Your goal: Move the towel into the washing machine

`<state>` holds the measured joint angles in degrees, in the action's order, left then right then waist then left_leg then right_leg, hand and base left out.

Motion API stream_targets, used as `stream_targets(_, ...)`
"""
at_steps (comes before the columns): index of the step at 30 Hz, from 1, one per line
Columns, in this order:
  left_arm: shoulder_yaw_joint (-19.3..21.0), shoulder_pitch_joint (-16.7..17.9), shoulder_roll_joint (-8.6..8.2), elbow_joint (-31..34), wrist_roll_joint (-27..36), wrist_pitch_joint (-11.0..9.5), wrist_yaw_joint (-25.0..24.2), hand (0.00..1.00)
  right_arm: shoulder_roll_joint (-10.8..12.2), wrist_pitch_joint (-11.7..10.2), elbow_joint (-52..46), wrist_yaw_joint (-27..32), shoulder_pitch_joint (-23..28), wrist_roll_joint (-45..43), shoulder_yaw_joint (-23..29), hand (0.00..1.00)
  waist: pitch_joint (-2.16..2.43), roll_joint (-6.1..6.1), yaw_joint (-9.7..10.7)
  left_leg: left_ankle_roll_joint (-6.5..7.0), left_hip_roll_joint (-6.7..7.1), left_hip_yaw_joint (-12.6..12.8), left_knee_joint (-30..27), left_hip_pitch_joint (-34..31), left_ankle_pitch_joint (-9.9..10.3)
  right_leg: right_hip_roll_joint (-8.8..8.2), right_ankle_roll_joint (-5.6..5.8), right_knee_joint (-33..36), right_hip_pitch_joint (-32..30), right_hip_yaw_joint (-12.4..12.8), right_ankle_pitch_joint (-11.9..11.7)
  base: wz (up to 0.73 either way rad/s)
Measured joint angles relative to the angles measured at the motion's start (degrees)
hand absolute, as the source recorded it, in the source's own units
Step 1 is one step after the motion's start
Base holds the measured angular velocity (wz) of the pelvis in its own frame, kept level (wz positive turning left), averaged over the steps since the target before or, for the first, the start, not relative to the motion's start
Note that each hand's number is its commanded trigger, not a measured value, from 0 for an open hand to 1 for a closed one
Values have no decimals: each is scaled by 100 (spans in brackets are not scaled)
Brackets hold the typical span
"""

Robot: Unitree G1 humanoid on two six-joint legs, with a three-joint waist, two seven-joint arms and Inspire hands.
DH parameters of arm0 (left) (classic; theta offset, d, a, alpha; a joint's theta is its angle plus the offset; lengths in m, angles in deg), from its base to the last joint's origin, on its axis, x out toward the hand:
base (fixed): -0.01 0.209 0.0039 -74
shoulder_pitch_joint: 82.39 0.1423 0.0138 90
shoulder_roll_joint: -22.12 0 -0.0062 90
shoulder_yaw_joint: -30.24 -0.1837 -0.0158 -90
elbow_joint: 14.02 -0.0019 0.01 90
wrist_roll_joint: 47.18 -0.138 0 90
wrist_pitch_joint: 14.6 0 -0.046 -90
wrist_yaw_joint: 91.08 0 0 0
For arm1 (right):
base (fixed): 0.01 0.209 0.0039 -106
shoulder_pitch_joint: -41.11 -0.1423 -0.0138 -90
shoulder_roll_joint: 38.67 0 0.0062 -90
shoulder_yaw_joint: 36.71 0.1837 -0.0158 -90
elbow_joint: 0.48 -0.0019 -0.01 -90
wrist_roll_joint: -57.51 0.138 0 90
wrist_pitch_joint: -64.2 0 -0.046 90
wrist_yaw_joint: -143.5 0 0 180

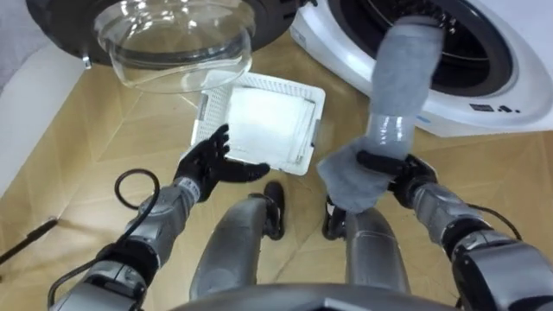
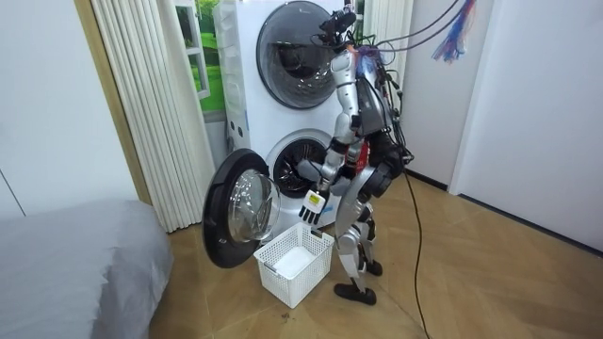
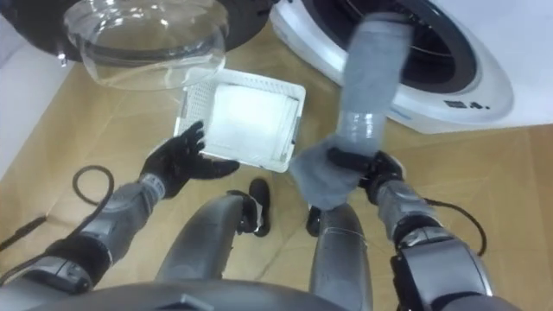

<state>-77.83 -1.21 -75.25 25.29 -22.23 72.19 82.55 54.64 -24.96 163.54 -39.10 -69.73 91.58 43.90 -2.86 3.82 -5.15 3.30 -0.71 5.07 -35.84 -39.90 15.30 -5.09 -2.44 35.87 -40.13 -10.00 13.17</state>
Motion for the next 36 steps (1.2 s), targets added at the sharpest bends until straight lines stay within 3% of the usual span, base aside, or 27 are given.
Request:
stream_targets(3,-5,-42,-115,0,-91,77,129,0,-110,58,118,-1,-77,113,-36,100,-19,-27,-2,32,62,-49,-12,-48,-36,-90,1,75,-13,-81,35,16)
stream_targets(9,-5,-70,-132,13,-91,89,365,0,-135,136,157,0,-139,366,-33,100,-80,-131,-2,41,101,-64,-87,-170,-71,-156,-11,193,-150,-103,59,6)
stream_targets(15,-9,-35,-126,83,-83,132,474,0,-232,281,361,-27,-363,1158,63,100,-85,-173,23,49,239,-109,-107,-287,-108,-300,11,418,-331,-107,170,11)
stream_targets(19,-9,-51,-96,141,-87,132,470,0,-240,328,411,-140,-429,1445,164,100,-82,-240,32,50,242,-123,-200,-313,-108,-305,12,441,-330,-121,177,2)
stream_targets(25,-67,-21,-65,533,-70,239,557,0,-600,615,414,-54,-708,1824,189,100,-77,-459,26,86,264,-46,-311,-456,-124,-404,17,652,-491,-126,218,5)
stream_targets(27,-263,-20,-29,538,-93,261,603,0,-737,622,376,81,-904,1987,223,100,-74,-502,55,95,287,-44,-360,-450,-126,-444,6,752,-501,-129,231,7)
stream_targets(31,-279,178,22,813,-91,281,629,0,-910,619,188,356,-1159,2117,456,100,-72,-564,81,105,331,-33,-369,-453,-158,-489,4,852,-541,-104,248,2)
stream_targets(33,-279,371,138,1054,-95,277,632,0,-983,625,150,526,-1319,2294,540,100,-64,-690,87,98,336,-1,-336,-442,-188,-503,-7,886,-577,-75,250,0)
stream_targets(36,-257,536,238,1160,-87,281,697,0,-1007,630,-49,798,-1441,2467,646,100,-64,-774,104,97,317,6,-355,-459,-188,-492,-21,886,-594,-80,248,0)
